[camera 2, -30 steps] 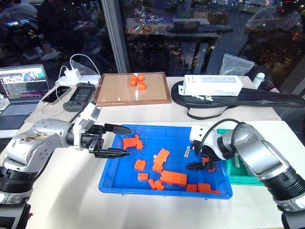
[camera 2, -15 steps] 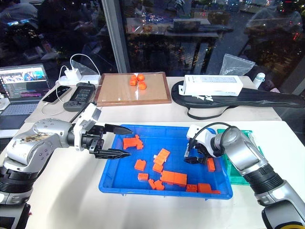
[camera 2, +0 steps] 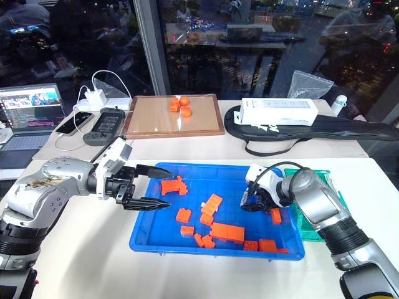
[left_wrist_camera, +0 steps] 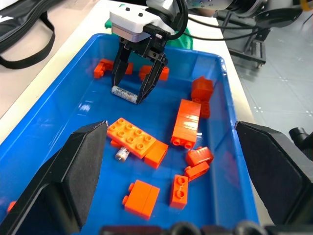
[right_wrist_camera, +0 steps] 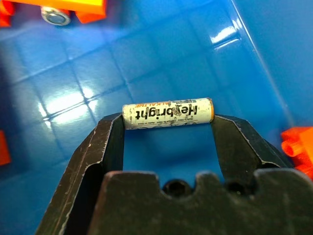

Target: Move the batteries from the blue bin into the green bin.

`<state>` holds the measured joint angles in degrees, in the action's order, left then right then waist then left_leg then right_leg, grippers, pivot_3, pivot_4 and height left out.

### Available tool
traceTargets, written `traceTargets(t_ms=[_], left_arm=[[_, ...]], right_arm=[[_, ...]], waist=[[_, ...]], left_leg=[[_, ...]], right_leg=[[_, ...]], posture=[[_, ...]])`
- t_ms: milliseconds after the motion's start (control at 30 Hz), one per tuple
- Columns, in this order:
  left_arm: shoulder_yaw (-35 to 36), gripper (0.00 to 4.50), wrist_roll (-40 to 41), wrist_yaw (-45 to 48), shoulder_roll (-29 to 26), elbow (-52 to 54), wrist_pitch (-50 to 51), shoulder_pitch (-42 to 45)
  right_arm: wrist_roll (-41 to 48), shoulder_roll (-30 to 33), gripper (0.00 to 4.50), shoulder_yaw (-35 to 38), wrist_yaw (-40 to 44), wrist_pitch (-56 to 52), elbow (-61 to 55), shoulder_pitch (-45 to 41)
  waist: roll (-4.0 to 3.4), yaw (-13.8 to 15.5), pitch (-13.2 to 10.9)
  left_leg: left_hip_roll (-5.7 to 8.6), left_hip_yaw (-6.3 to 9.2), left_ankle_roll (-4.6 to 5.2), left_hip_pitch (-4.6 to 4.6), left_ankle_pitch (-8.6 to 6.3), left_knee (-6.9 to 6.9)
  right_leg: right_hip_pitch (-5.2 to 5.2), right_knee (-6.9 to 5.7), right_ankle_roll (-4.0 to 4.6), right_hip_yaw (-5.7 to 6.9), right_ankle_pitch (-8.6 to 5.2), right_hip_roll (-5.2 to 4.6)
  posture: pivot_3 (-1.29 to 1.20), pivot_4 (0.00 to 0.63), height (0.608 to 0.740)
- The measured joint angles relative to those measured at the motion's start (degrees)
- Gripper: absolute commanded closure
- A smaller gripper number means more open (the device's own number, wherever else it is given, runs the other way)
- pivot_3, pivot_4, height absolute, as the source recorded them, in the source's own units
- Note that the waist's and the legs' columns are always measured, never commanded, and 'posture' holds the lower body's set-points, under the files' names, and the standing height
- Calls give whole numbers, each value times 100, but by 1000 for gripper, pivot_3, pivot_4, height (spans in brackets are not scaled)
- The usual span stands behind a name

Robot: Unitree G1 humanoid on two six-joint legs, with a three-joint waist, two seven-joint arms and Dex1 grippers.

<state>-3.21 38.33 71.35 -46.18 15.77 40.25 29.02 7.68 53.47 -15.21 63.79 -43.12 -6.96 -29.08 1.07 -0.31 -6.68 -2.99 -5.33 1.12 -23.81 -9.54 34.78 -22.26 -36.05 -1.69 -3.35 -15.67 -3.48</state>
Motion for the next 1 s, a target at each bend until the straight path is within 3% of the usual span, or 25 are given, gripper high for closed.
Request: traceTargets(t_ms=[167,267,567,600,633,667,767,1000], left_arm=[[-20,0,-5,22,30,-54,-16,12],[-67,0,-11,71,67,-95,-25,45],[-166,0,-127,149,99,-186,-53,170],[-182,0,-145,150,98,-186,-68,170],[-211,0,-209,155,89,-185,-116,162],[-238,0,-276,167,66,-184,-175,121],[-245,0,-366,186,46,-184,-261,-25],[-223,0,-436,191,-66,-167,-269,-64]], right_arm=[[336,1348,1974,1169,343,-359,-26,21],[330,1804,1974,1500,392,-312,198,94],[89,2010,1974,1300,501,328,443,951],[31,2001,1474,1231,473,377,476,952],[8,1975,1474,1176,464,398,532,952],[-27,1908,923,1132,454,408,593,951],[-138,1893,26,954,464,474,740,915],[5,1584,8,977,501,314,408,-487]], waist=[[0,29,0],[2,19,0],[-4,-45,1],[-4,-47,1],[-4,-45,1],[-4,-43,1],[-8,-42,0],[-23,-65,-7]], left_leg=[[-1,-2,0,3,0,-1],[-2,-3,-1,5,0,-4],[-2,1,0,6,0,-4],[-1,1,0,6,0,-4],[-1,1,0,6,0,-3],[-1,0,0,6,0,-3],[0,-1,0,5,0,-3],[-4,4,0,11,0,-6]], right_leg=[[3,6,3,1,-1,-2],[2,6,32,0,-17,-2],[0,3,0,-5,-2,1],[0,3,-1,-5,-3,2],[1,4,-2,-5,-4,1],[1,4,-2,-5,-4,1],[0,3,0,-6,-2,0],[0,2,-7,-8,-7,7]], posture=[[0,150,740],[0,150,740],[0,150,740],[0,150,740],[0,150,740],[0,150,740],[0,150,740],[0,150,740]])
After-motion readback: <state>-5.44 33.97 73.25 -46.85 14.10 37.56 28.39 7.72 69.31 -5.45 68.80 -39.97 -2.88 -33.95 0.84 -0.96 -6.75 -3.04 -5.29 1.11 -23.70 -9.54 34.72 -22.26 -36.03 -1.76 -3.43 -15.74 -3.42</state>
